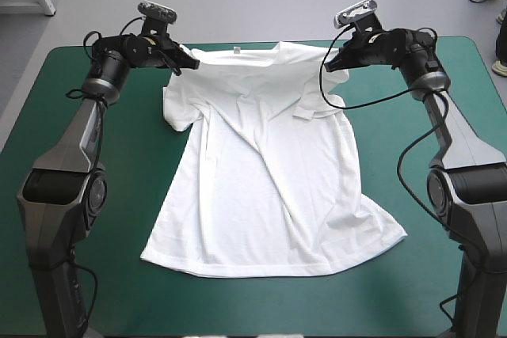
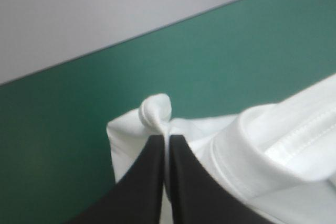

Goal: Fold the cloth

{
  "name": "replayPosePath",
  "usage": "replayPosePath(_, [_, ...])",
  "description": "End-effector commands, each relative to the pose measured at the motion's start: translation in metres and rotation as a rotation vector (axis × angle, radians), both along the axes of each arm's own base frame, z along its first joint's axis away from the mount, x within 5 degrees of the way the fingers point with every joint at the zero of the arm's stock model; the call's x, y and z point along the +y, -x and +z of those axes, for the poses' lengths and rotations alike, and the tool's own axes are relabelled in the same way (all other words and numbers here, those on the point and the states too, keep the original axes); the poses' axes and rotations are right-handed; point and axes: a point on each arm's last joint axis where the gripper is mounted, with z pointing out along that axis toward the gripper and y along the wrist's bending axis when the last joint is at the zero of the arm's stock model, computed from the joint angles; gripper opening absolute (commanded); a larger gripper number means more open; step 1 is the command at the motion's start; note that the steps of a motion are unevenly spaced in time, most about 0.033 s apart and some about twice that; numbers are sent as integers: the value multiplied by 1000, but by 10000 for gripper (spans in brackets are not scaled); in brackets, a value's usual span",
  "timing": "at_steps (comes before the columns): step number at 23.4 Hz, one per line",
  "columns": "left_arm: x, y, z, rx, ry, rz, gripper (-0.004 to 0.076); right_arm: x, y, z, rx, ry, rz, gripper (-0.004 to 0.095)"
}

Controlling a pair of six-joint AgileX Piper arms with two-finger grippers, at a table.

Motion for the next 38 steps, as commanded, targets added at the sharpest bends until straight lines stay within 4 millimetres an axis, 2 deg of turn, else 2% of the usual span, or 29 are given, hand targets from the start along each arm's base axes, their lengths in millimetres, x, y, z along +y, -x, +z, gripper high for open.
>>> replayPosePath(1, [3,4,22,-60,41,7,22,-12,3,32,-123,-10,-36,-4])
replayPosePath(2, [2,3,18,-42,39,4,40,-12,3,31,-121,-10,-36,66])
replayPosePath(5, [2,3,18,-33,43,1,209,-12,4,36,-133,-12,-36,400])
replayPosePath(6, [2,3,19,-31,42,-1,286,-12,4,39,-139,-12,-34,548])
replayPosePath(7, [2,5,22,-32,46,-2,366,-12,6,44,-146,-22,-38,630])
replayPosePath(9, [1,8,28,-25,59,0,489,-12,8,54,-152,-41,-42,727])
replayPosePath(11, [2,14,38,-19,73,2,506,-11,14,67,-156,-47,-34,708])
replayPosePath(17, [4,48,83,-36,69,-27,443,-15,46,107,-143,-61,-12,560])
replayPosePath(18, [5,64,94,-13,66,-40,432,-19,57,115,-103,-79,-17,535])
replayPosePath(20, [7,87,100,33,85,-35,428,-28,74,124,-34,-141,-27,502])
replayPosePath(21, [7,93,100,41,91,-34,428,-30,79,126,-20,-175,-20,488])
replayPosePath(23, [9,122,97,66,127,-29,428,-35,100,139,-15,-261,6,449])
replayPosePath(25, [13,163,97,64,160,-21,419,-35,130,147,-9,-267,7,409])
replayPosePath(26, [14,178,97,66,174,-22,417,-35,142,150,-10,-265,11,402])
replayPosePath(27, [16,199,98,74,187,-26,417,-33,158,146,6,-252,21,398])
replayPosePath(30, [20,238,95,98,191,-34,417,-37,198,140,-1,-221,-1,398])
replayPosePath(32, [22,263,87,136,202,-28,417,-40,233,133,-18,-206,-20,396])
replayPosePath(33, [24,277,80,156,212,-18,417,-41,250,122,-1,-207,-26,396])
replayPosePath(38, [27,310,41,278,232,18,417,-44,292,96,3,-216,-60,396])
